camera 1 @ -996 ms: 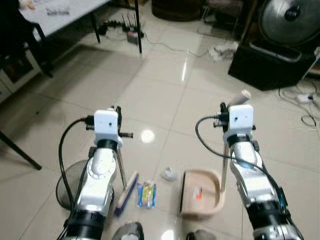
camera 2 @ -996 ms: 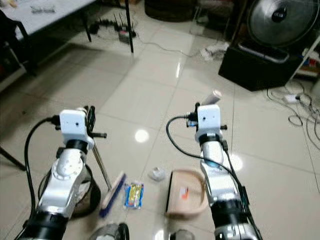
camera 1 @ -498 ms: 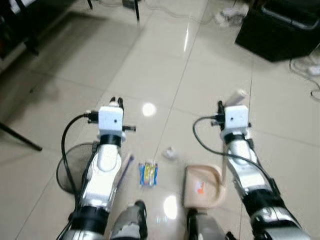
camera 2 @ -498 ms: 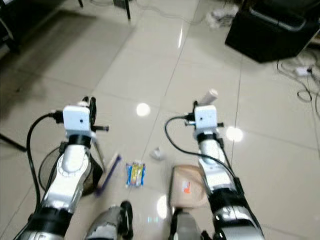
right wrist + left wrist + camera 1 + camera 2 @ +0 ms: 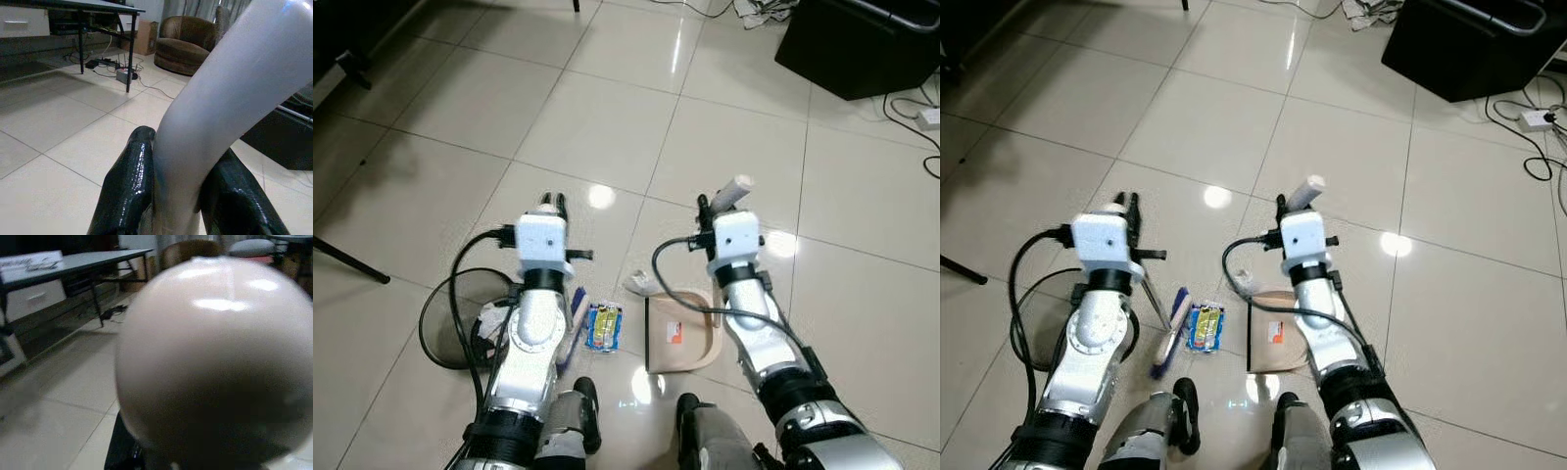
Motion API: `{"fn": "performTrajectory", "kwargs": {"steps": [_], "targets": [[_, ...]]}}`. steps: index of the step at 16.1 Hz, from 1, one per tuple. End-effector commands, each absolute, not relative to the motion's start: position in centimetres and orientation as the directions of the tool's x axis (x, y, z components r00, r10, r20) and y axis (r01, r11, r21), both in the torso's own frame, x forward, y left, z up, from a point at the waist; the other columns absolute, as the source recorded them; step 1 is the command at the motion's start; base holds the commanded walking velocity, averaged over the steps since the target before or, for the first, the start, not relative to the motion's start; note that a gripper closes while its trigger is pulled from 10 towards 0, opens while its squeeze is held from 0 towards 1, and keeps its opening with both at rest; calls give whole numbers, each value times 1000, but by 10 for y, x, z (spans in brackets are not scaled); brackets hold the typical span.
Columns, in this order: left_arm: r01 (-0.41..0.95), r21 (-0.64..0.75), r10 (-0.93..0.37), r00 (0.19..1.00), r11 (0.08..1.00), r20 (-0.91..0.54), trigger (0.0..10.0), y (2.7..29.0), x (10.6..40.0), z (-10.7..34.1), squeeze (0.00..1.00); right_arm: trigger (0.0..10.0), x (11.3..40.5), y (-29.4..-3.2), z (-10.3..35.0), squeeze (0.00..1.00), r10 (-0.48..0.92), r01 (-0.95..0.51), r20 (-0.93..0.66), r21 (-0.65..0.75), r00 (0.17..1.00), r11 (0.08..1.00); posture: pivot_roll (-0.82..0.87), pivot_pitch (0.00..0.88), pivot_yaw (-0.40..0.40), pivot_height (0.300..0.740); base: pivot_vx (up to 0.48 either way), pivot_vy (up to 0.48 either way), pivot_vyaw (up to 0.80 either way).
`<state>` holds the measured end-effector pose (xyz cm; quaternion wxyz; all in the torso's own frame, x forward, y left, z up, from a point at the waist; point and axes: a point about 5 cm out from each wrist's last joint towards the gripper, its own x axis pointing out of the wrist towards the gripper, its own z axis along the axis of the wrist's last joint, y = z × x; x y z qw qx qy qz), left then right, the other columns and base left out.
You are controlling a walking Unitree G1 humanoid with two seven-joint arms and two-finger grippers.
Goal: Sweep floor
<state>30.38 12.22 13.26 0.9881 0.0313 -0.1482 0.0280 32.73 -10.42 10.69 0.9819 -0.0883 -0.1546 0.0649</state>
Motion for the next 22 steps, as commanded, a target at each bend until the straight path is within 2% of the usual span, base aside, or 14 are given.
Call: {"fn": "performTrajectory", "kwargs": {"steps": [1, 4, 7, 9, 13, 15, 18, 19, 22], "targets": [[-70, -8, 70, 970, 998, 234, 10000, 120, 302, 124, 0, 10000, 318, -98, 84, 0, 166, -131, 197, -182, 966, 975, 39, 378, 17, 740, 0, 0, 0], [61, -135, -27, 971, 989, 240, 10000, 103, 309, 142, 0, 10000, 316, -95, 82, 0, 134, -122, 187, -76, 973, 990, 38, 359, 23, 740, 0, 0, 0], [70, -225, -11, 967, 972, 256, 10000, 106, 313, 156, 0, 10000, 319, -96, 89, 0, 118, -125, 199, 23, 973, 992, 38, 327, 23, 740, 0, 0, 0], [65, -238, 3, 962, 969, 272, 10000, 111, 316, 163, 0, 10000, 317, -97, 92, 0, 134, -147, 219, 41, 966, 988, 37, 315, 23, 740, 0, 0, 0], [153, -143, -102, 944, 978, 314, 10000, 119, 325, 178, 0, 10000, 309, -113, 96, 0, 108, -133, 246, 88, 963, 987, 40, 262, 32, 740, 0, 0, 0], [225, -44, -196, 916, 973, 350, 10000, 129, 324, 194, 0, 10000, 302, -127, 98, 0, 66, -96, 256, 107, 964, 990, 41, 231, 42, 740, 0, 0, 0], [248, -29, -218, 897, 968, 385, 10000, 147, 324, 215, 0, 10000, 299, -139, 103, 0, 39, -69, 267, 107, 963, 992, 42, 200, 46, 740, 0, 0, 0], [270, 3, -248, 878, 963, 409, 10000, 161, 323, 230, 0, 10000, 297, -145, 109, 0, 35, -65, 265, 108, 964, 992, 41, 177, 48, 740, 0, 0, 0], [262, 49, -257, 866, 964, 429, 10000, 173, 320, 243, 0, 10000, 294, -151, 114, 0, 40, -69, 265, 100, 964, 993, 35, 148, 47, 740, 0, 0, 0]]}}
